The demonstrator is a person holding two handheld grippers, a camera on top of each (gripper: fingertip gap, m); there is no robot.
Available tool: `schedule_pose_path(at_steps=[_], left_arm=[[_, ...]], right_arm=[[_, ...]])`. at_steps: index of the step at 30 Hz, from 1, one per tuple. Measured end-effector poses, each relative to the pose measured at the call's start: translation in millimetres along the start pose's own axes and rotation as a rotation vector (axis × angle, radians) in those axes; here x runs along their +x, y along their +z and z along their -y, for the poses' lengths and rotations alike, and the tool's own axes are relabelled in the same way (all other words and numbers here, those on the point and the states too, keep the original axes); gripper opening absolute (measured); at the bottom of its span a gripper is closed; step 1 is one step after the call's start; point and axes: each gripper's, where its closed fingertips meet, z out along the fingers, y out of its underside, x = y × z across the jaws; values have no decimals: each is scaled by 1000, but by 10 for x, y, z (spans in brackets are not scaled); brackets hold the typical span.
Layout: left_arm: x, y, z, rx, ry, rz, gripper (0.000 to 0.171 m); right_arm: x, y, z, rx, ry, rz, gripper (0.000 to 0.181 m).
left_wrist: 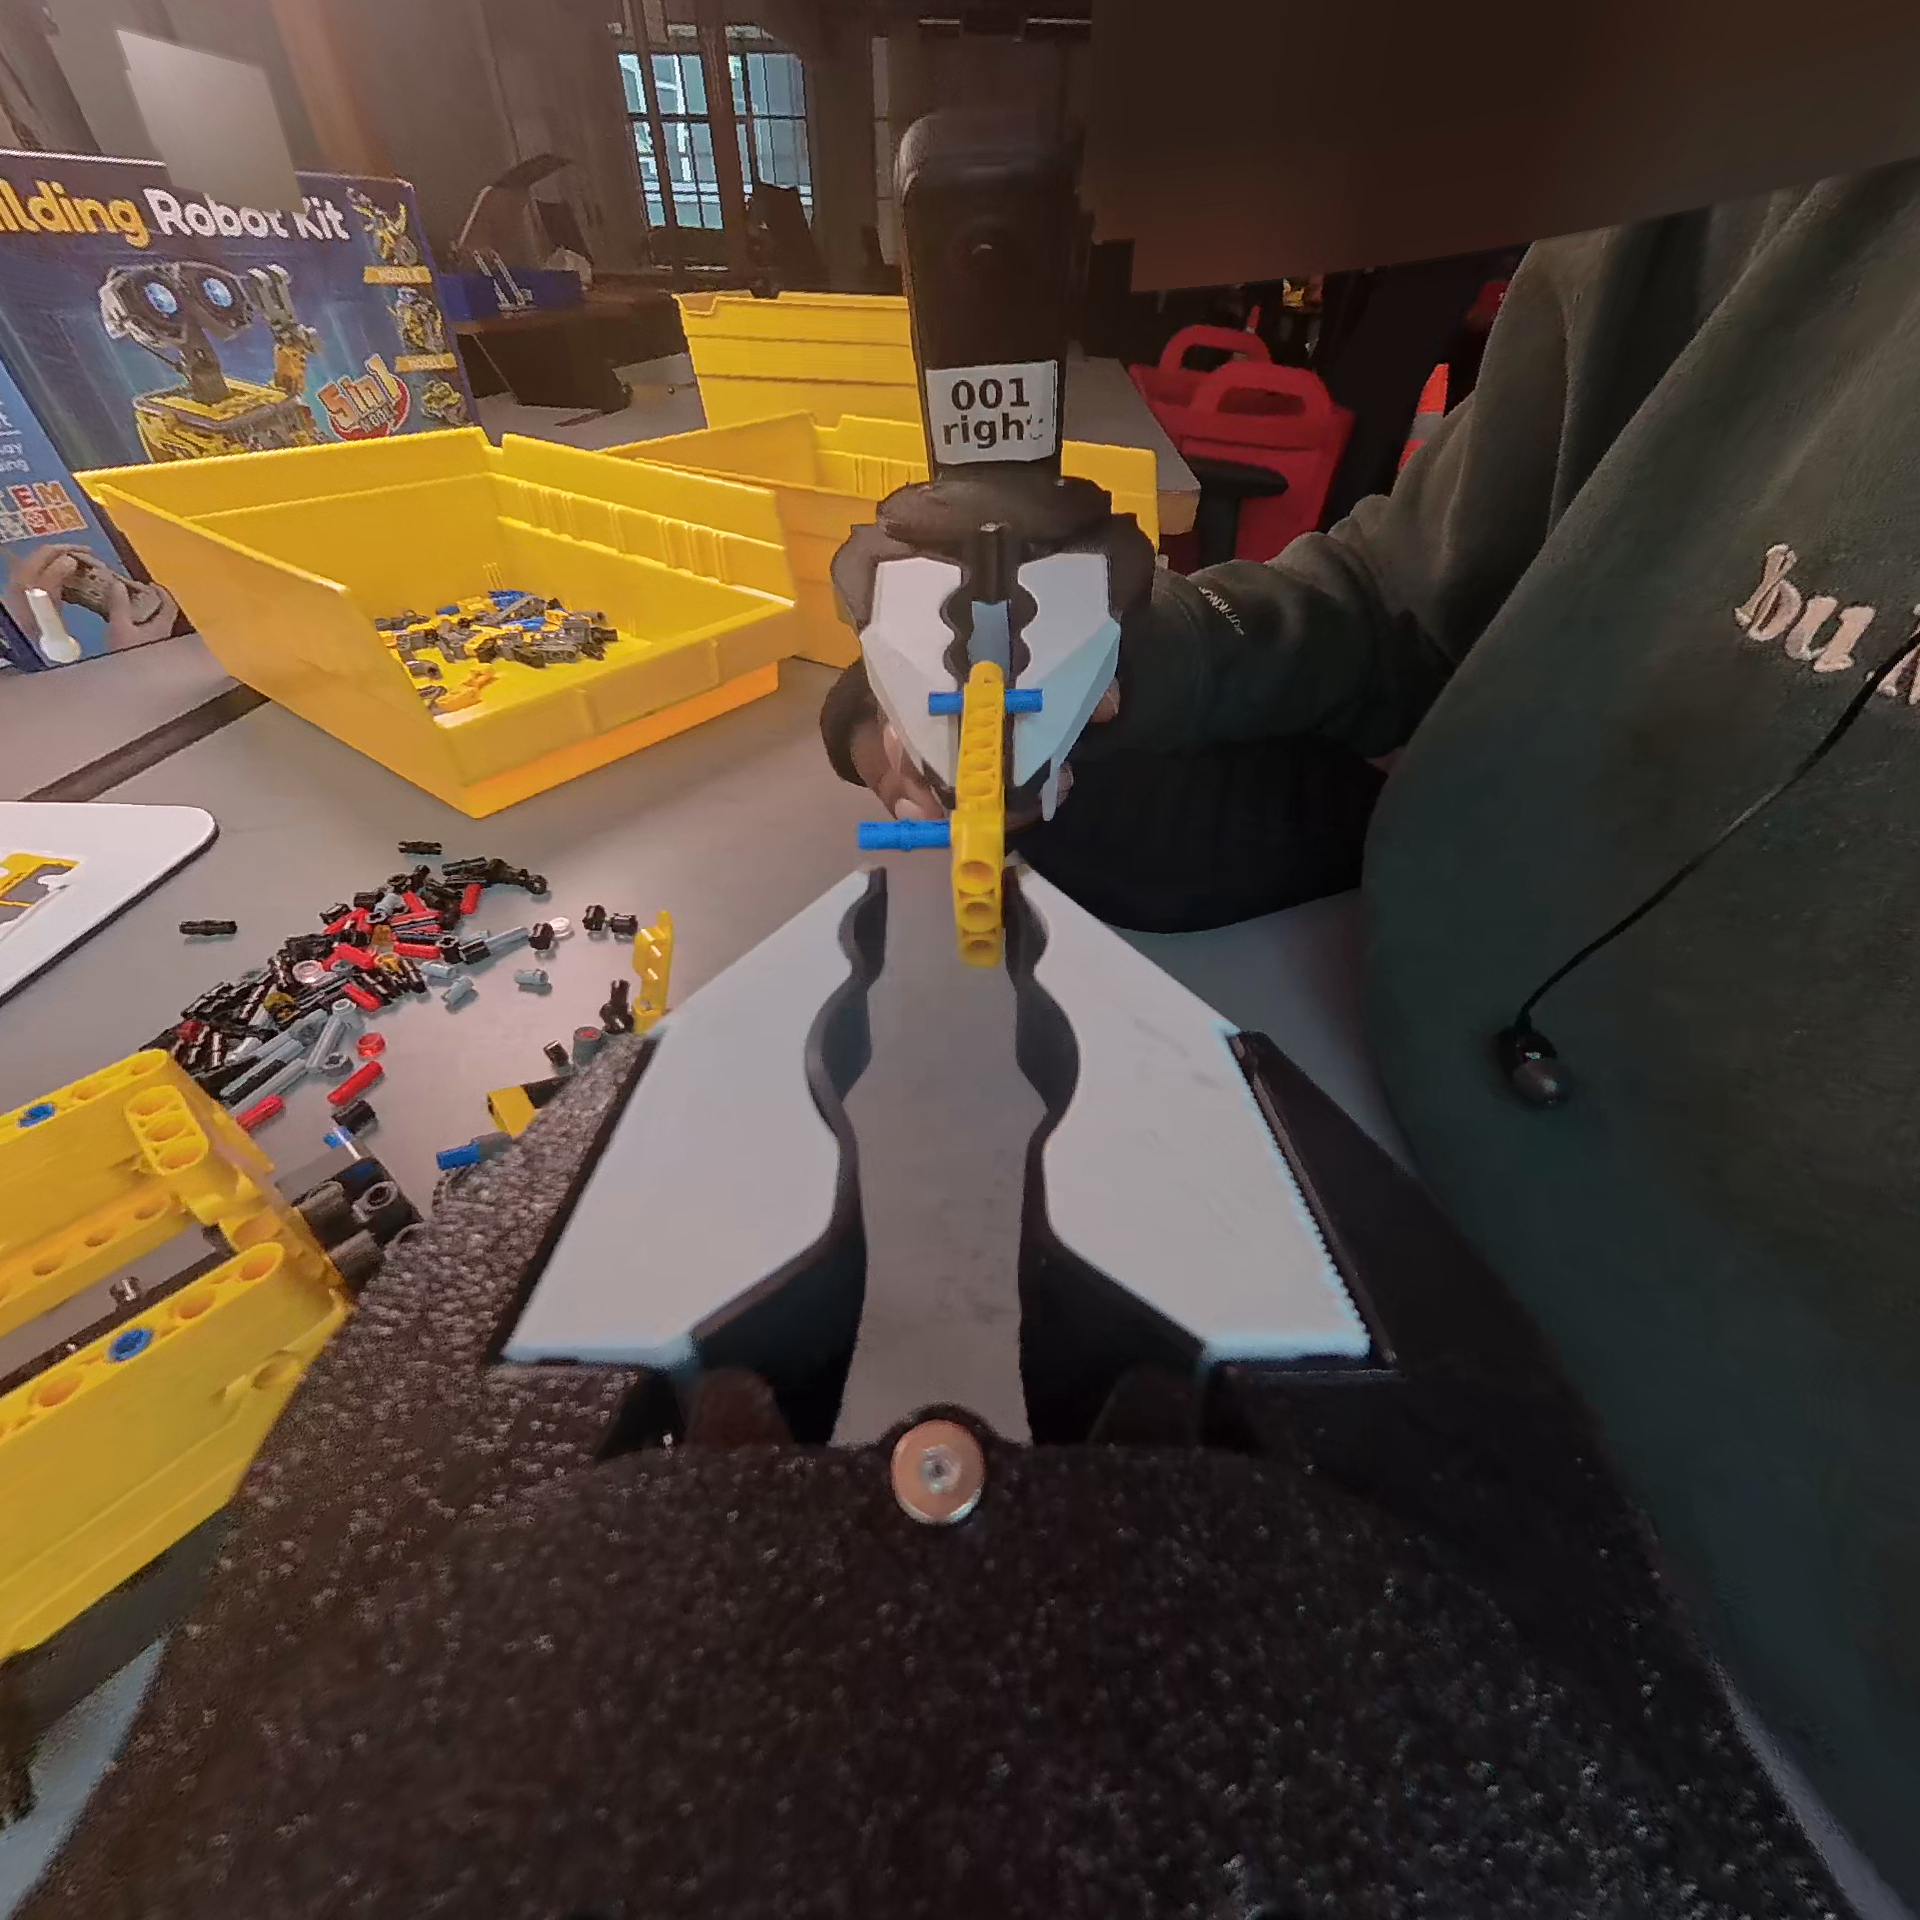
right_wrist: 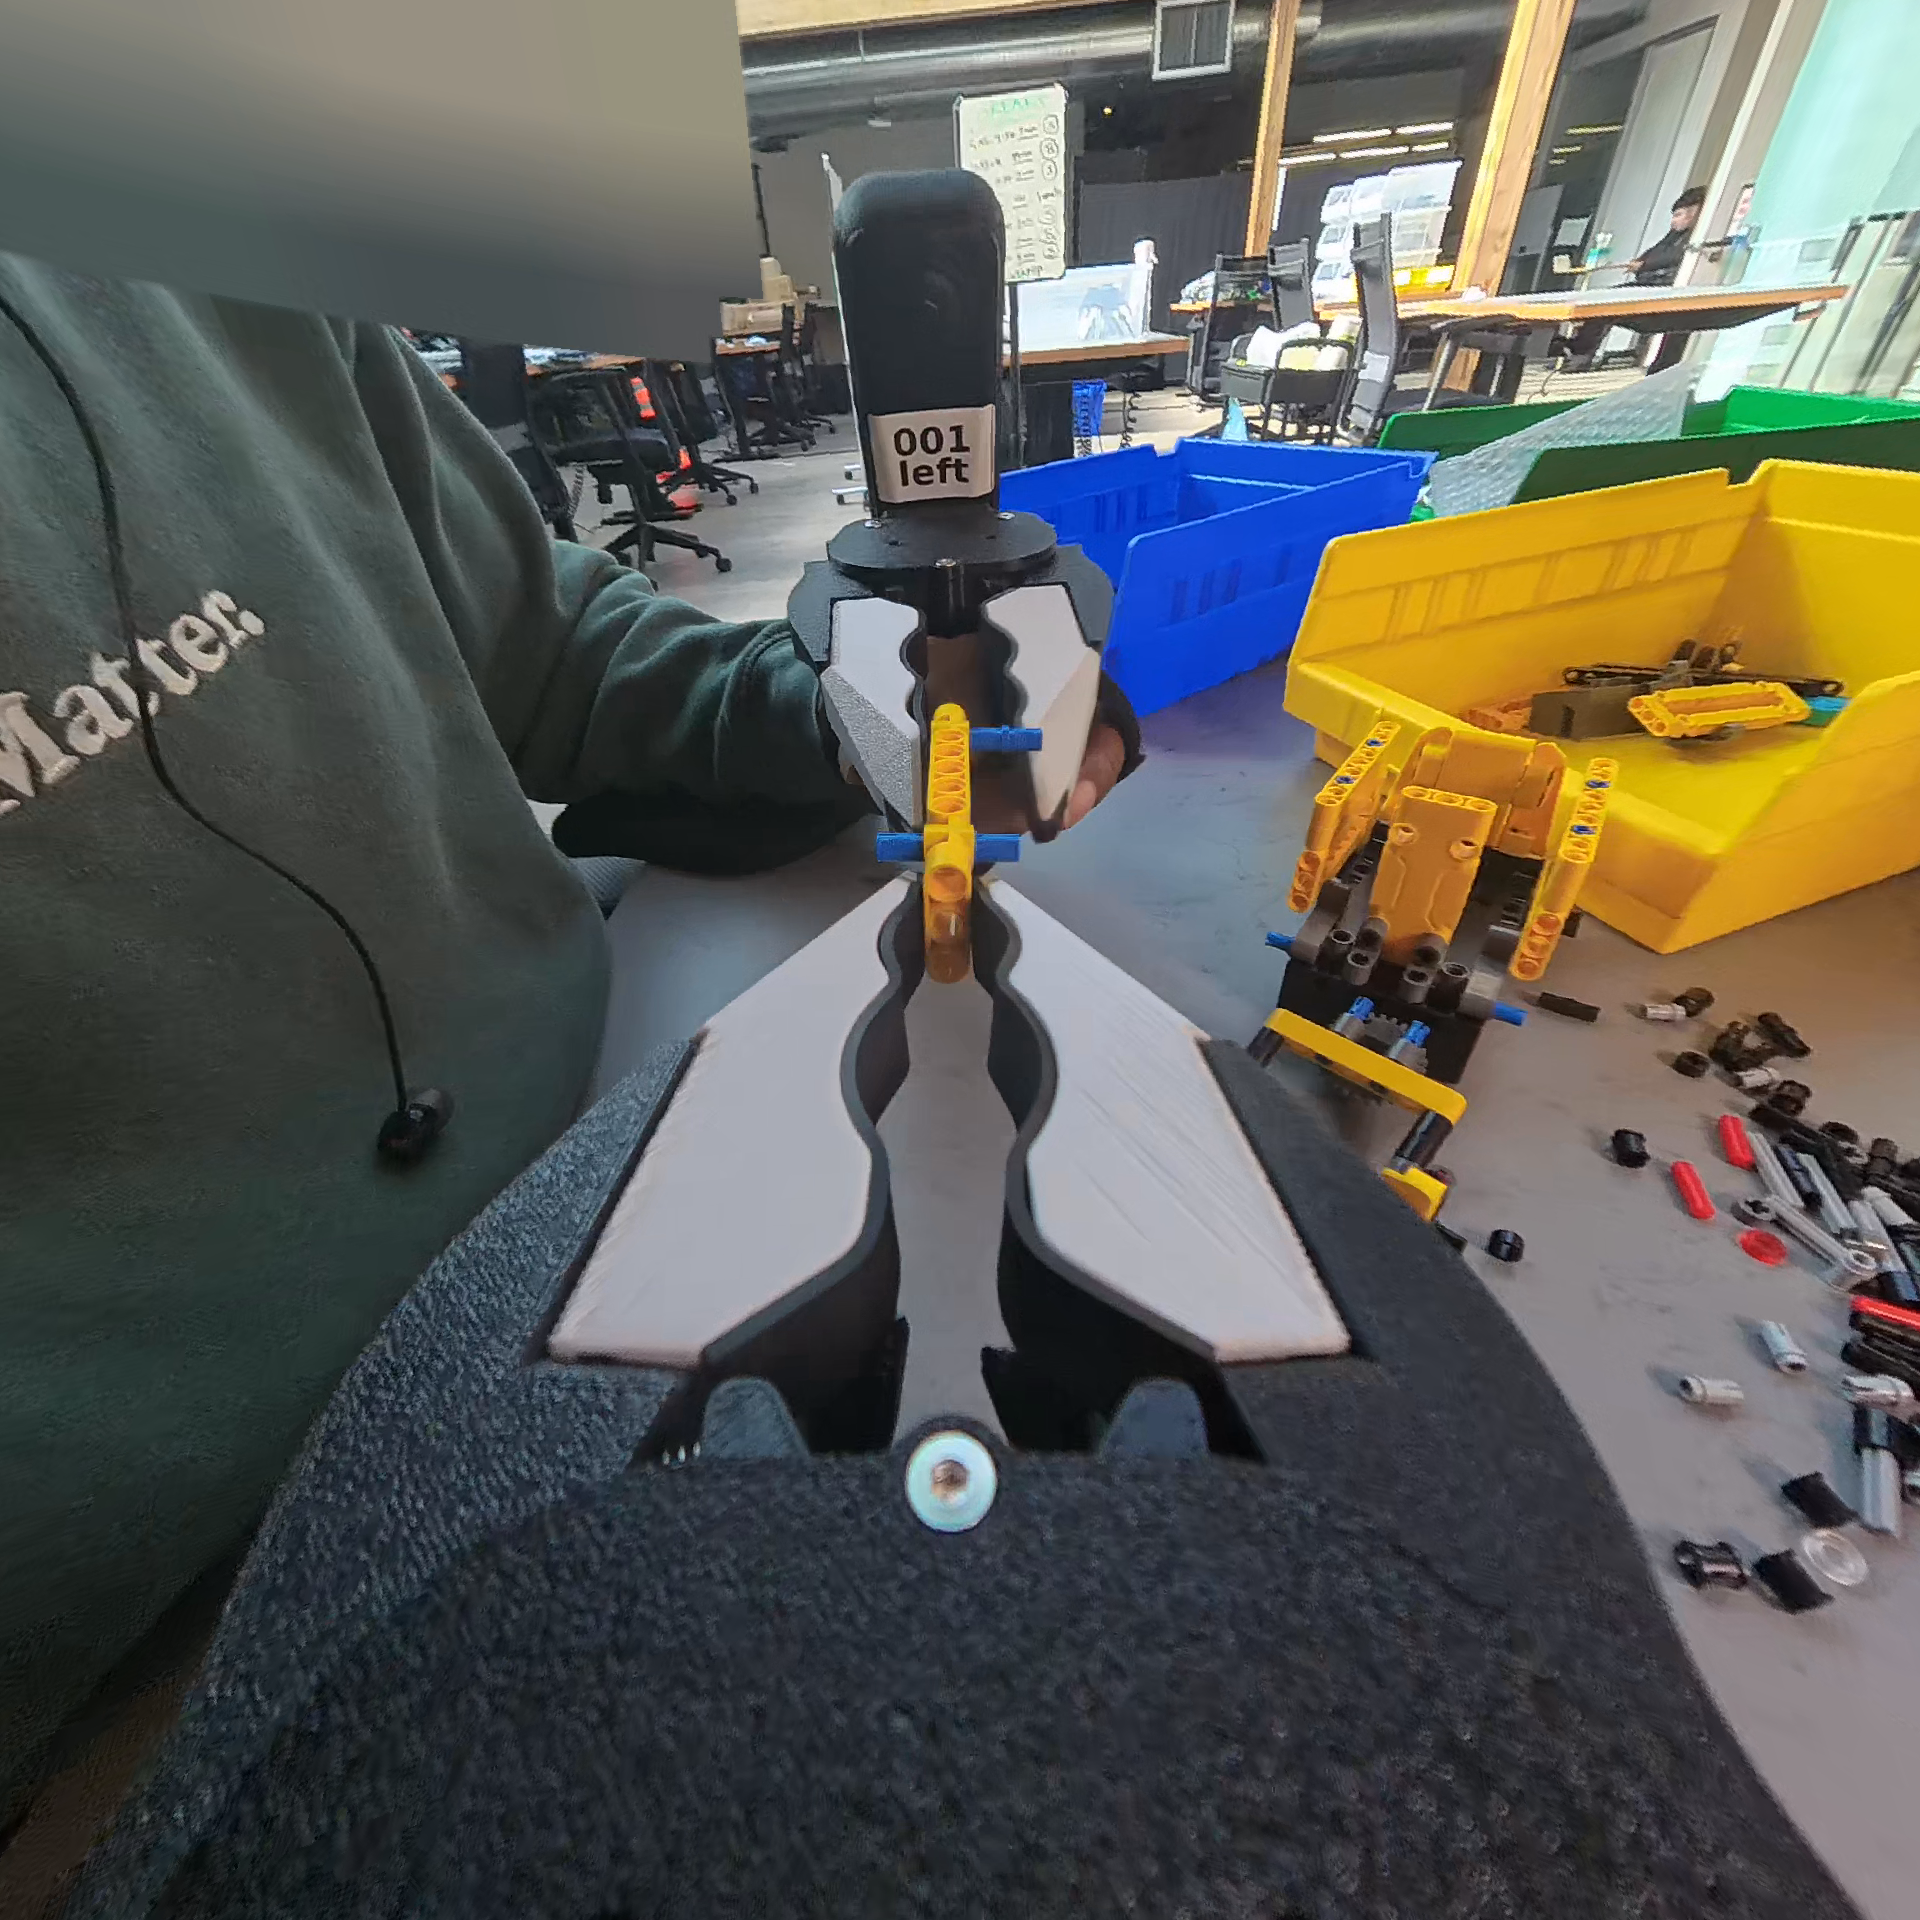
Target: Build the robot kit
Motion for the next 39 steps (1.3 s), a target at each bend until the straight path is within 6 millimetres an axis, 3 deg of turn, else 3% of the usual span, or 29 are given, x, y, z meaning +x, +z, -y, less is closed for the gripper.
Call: schedule_pose_path(at_steps=[3,14,21,39], left_arm=[[-37,-62,80,34,-15,12,31],[94,-79,102,8,49,-32,26],[78,-97,89,2,8,-46,25],[47,-67,-109,-112,12,-36,22]], right_arm=[[-8,-17,20,16,23,21,7],[-81,-7,-17,8,51,85,7],[-78,-22,-12,15,57,91,7],[-77,-25,-154,-68,41,101,7]])
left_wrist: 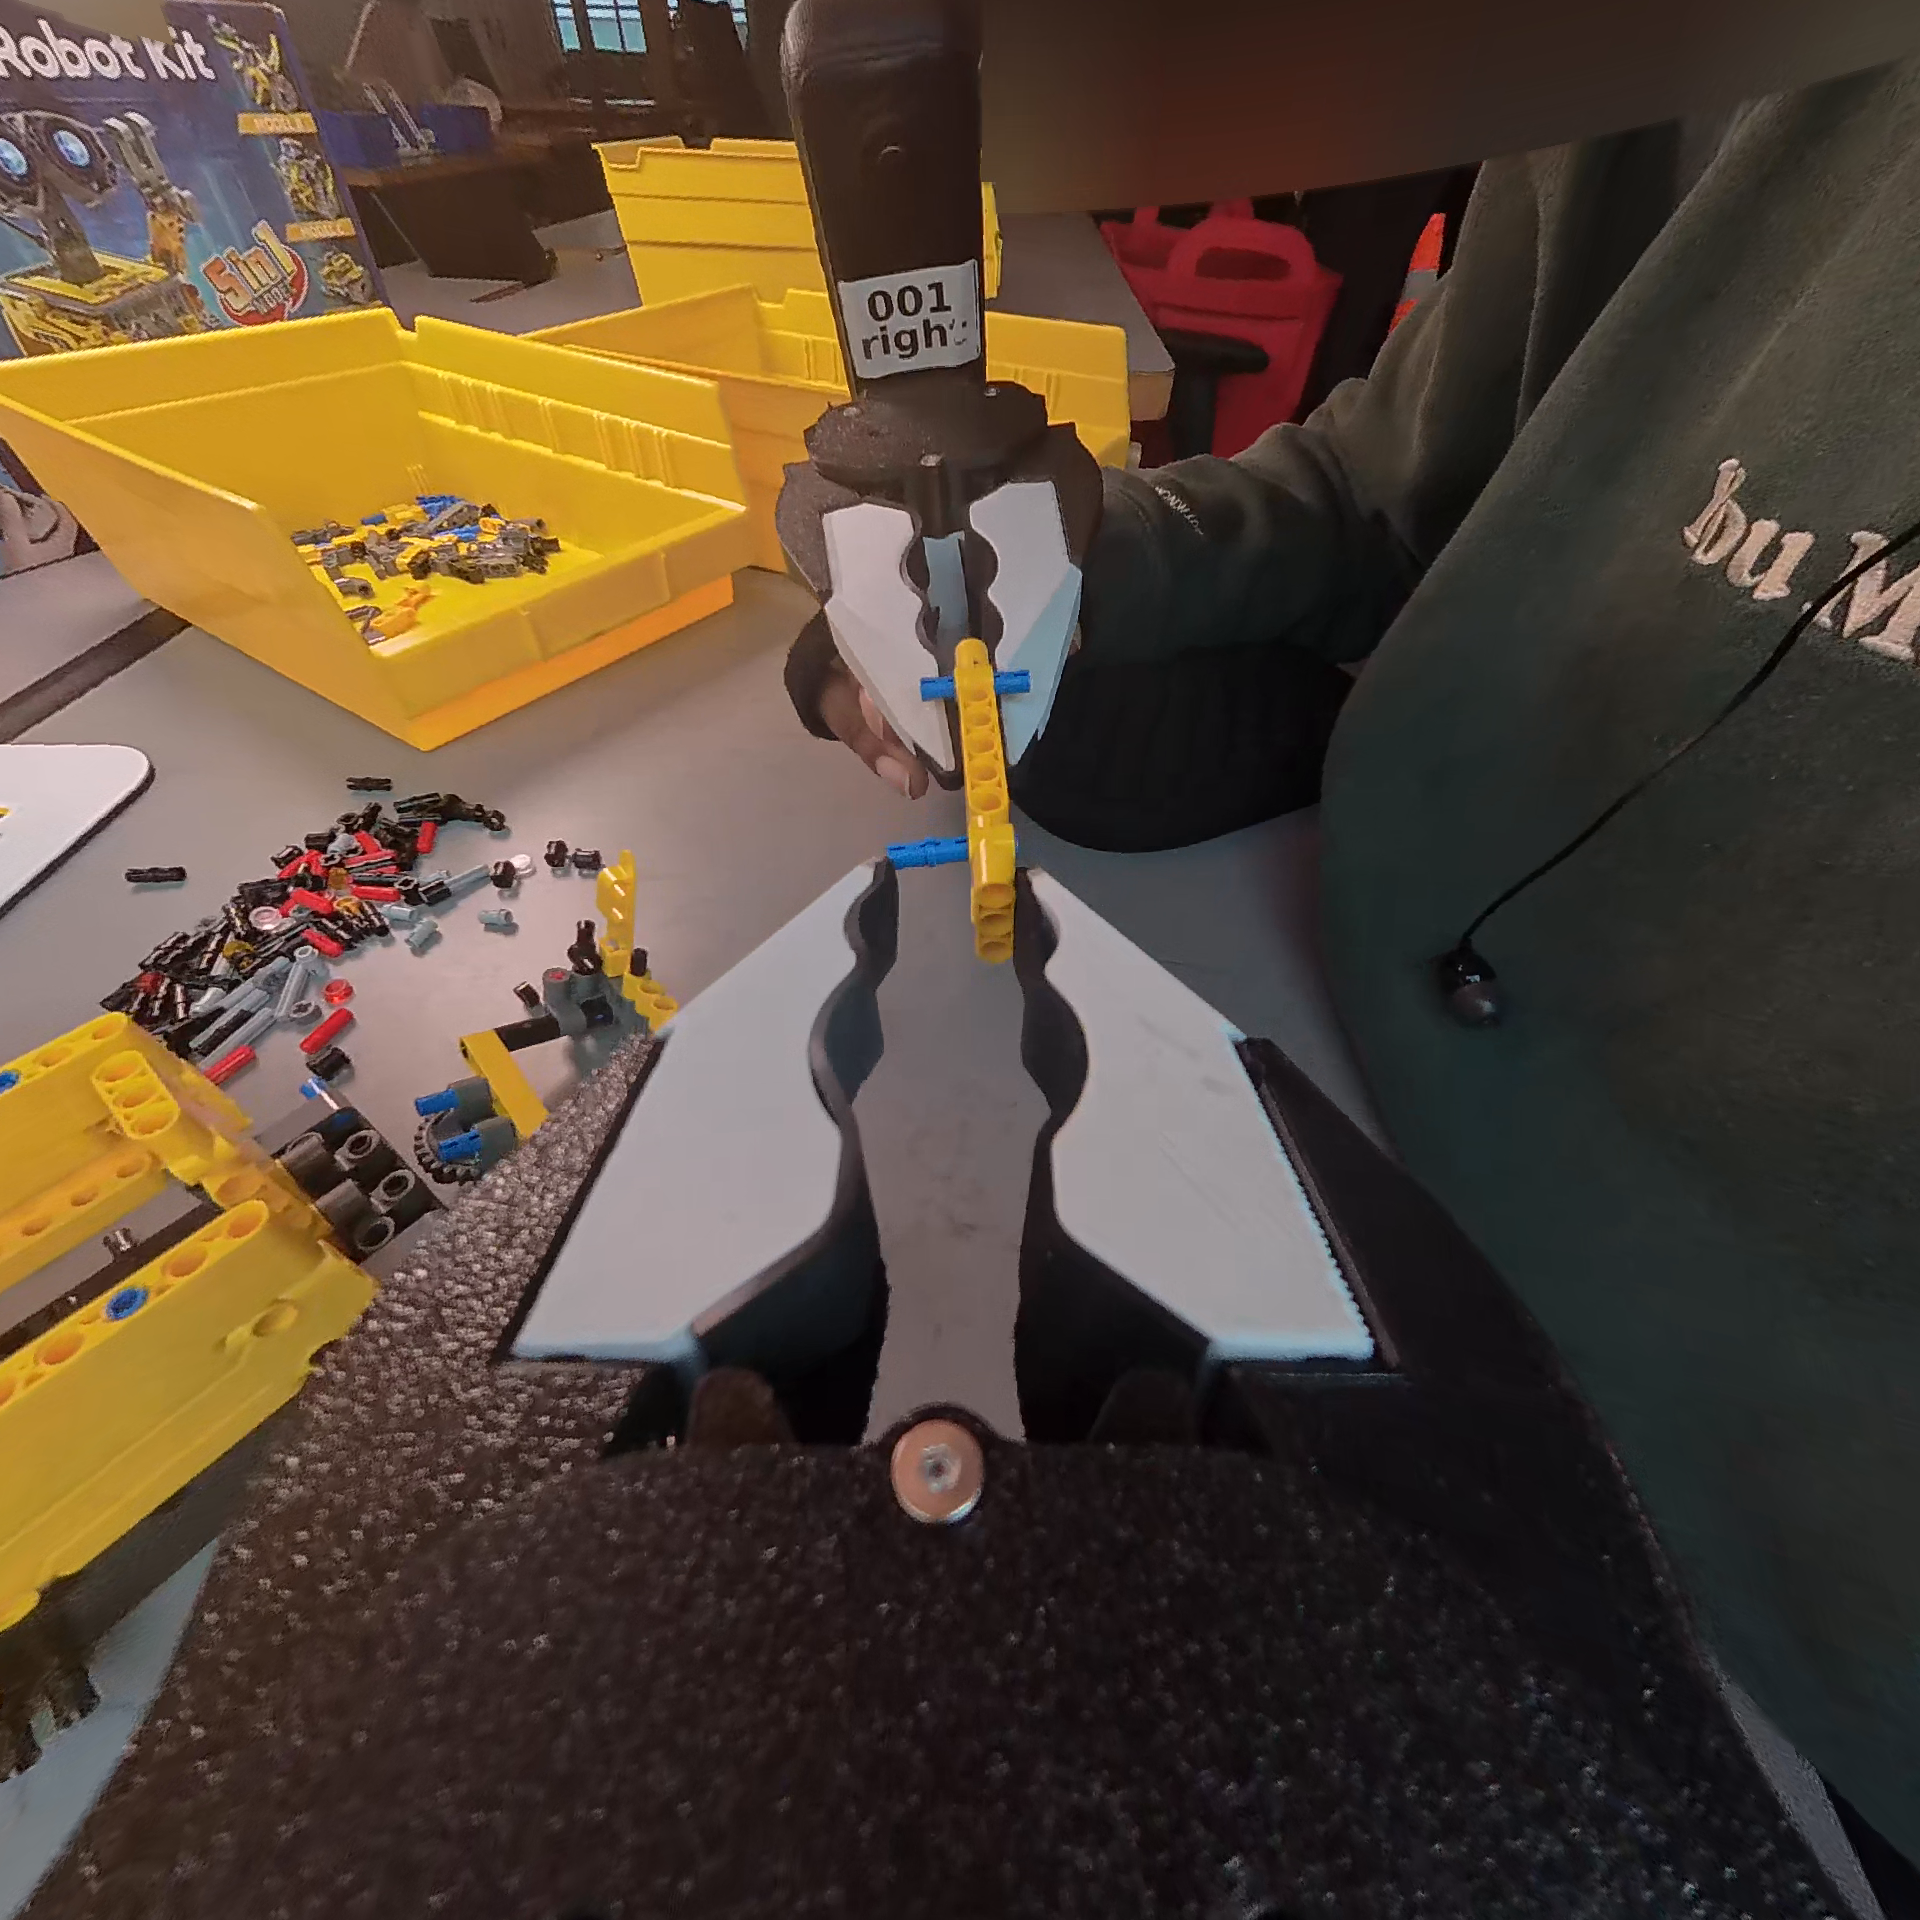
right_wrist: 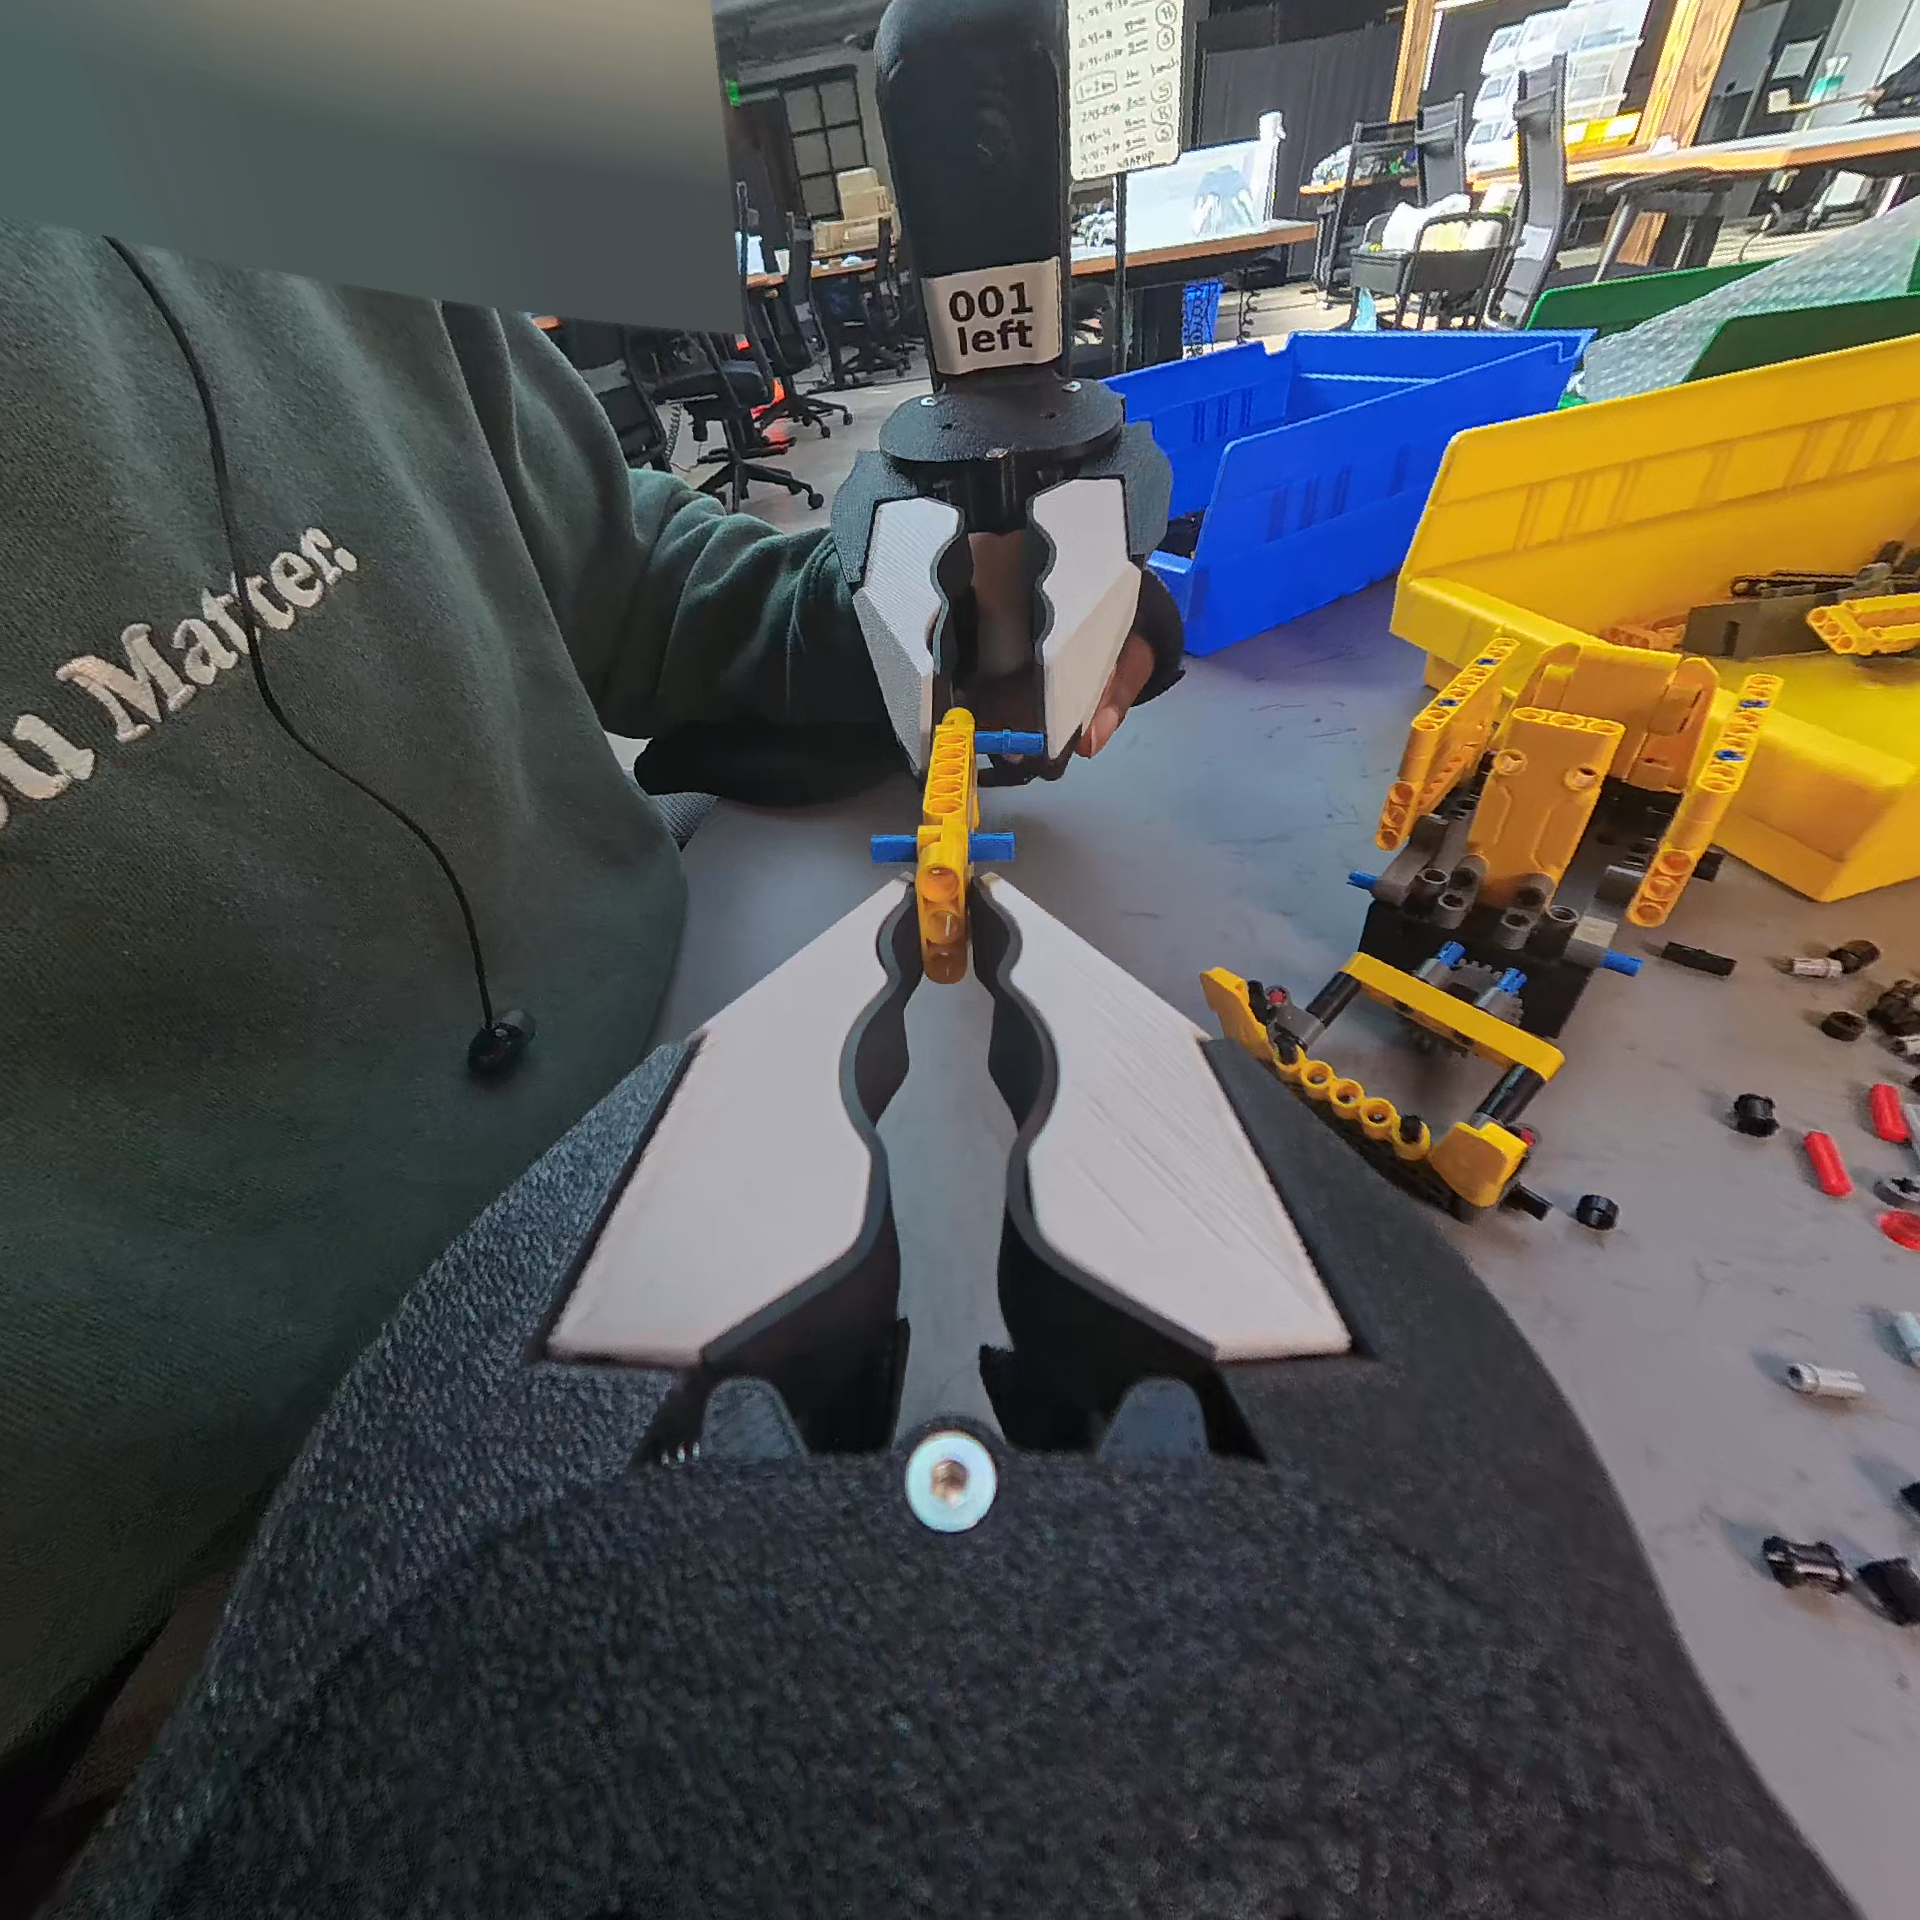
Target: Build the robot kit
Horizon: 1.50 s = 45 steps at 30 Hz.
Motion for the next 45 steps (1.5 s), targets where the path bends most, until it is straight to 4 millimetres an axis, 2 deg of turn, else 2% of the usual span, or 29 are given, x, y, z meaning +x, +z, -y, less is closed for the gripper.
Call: schedule_pose_path(at_steps=[1,11,18,25,37,45], left_arm=[[6,7,-9,-4,7,2,14],[44,27,-5,-8,27,-4,14],[74,28,45,-13,104,36,14],[98,29,105,6,226,97,15],[-6,37,0,-16,167,92,15],[-19,84,-36,-33,204,112,15]], right_arm=[[22,-4,-9,-6,2,-12,7],[5,-13,-38,-27,-24,-11,7],[-30,-20,-5,2,-53,3,9],[8,0,-30,-5,-170,-60,7],[90,14,-92,-61,-202,-129,7],[44,10,-57,-54,-194,-104,7]])
